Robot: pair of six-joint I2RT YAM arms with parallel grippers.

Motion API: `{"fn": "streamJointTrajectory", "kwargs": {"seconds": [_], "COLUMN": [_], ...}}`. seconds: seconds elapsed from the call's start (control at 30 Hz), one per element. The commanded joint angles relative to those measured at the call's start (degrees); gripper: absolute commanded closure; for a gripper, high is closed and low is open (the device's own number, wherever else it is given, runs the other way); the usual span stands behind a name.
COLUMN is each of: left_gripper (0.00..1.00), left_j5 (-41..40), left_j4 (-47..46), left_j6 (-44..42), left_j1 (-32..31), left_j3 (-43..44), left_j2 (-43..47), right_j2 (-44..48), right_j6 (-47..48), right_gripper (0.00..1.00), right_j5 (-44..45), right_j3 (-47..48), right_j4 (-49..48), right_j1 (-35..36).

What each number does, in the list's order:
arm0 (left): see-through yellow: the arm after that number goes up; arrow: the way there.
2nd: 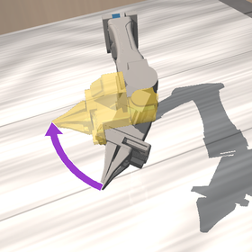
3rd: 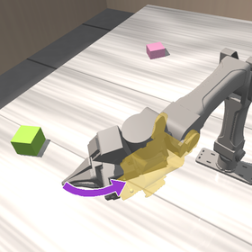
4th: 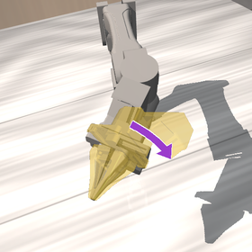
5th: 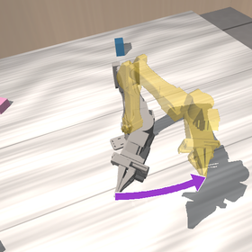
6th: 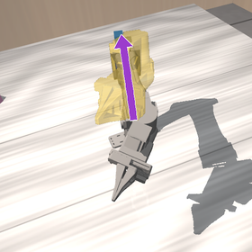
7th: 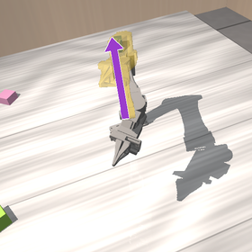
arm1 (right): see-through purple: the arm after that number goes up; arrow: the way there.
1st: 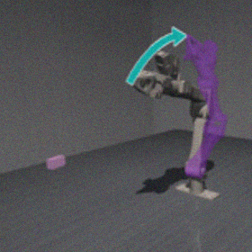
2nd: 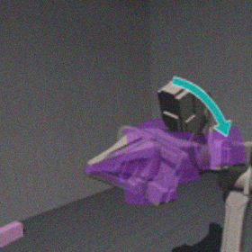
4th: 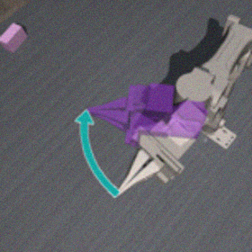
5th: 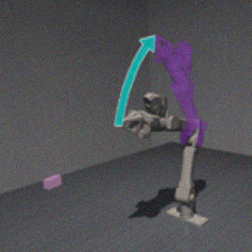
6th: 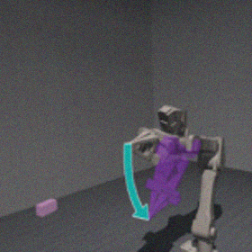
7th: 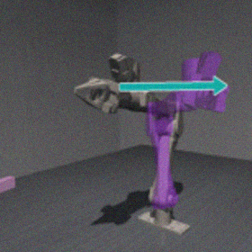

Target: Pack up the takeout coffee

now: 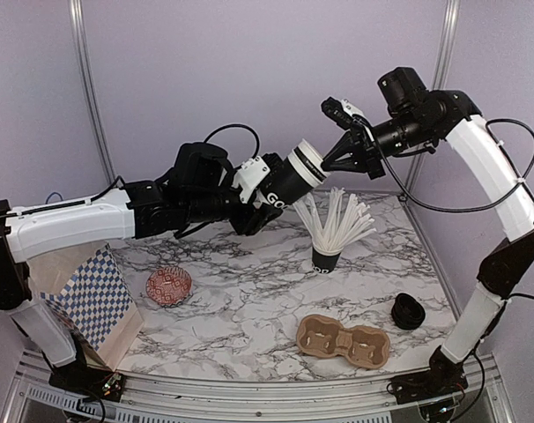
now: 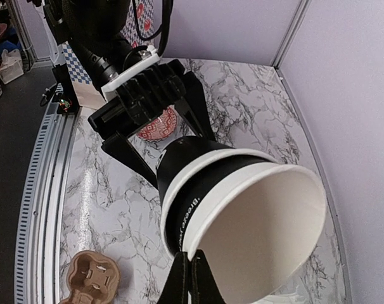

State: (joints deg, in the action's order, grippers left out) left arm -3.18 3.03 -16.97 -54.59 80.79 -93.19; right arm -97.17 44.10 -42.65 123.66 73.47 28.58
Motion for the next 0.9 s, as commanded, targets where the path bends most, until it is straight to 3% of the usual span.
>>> {"fn": "streamJointTrajectory", "kwargs": {"seconds": [0.0, 0.27, 0.47, 0.77, 0.87], "left_gripper": [0.47, 0.47, 0.47, 0.47, 0.47], "left_j5": [1.0, 0.9, 1.9, 5.6, 6.5], "left_j4": [4.7, 5.4, 4.9, 4.0, 3.5], "left_j6": [-0.5, 0.1, 1.6, 3.5, 3.9], "left_j1": [1.2, 2.9, 3.2, 3.2, 3.3], "left_j3": [-3.0, -7.2, -7.7, -7.3, -7.5], "left_j2": [2.5, 6.1, 7.7, 9.6, 10.1], "right_j2": [1.0, 0.5, 0.8, -2.9, -6.1], "right_j6": [2.4, 0.8, -6.8, -10.0, -11.3], "right_gripper": [1.00, 1.00, 1.00, 1.00, 1.00], "right_j5": [0.9, 4.3, 18.1, 45.8, 48.4], "right_j3": [3.8, 3.8, -0.9, -12.3, -13.2], "right_j4": [0.9, -1.0, -11.4, -19.8, -19.5], "right_j1": [-3.6, -9.8, -15.3, -17.6, -21.1]}}
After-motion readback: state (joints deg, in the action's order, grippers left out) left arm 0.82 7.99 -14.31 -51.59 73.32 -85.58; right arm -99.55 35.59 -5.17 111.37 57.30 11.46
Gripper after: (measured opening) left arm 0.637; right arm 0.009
